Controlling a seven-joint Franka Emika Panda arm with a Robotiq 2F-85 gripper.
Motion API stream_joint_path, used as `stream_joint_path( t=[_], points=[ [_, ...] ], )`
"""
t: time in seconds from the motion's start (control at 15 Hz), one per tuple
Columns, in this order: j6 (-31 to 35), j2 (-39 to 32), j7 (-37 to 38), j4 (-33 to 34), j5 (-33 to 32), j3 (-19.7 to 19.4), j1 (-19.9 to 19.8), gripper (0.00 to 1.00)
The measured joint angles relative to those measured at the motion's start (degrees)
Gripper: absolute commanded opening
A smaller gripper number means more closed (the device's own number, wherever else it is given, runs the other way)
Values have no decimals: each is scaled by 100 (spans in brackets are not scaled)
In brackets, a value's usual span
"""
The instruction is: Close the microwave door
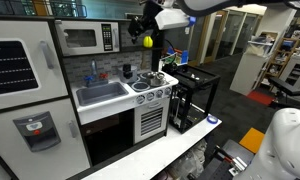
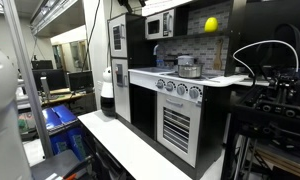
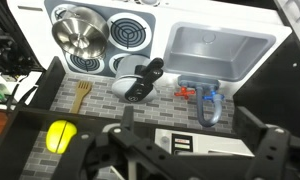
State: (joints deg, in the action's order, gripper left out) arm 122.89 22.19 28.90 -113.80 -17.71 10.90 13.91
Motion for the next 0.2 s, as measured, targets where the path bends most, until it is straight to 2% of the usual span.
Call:
stream_joint_path(
  t=[0.2],
  points=[
    [-176,630,-250,-305,395,-84,-218,100]
  ],
)
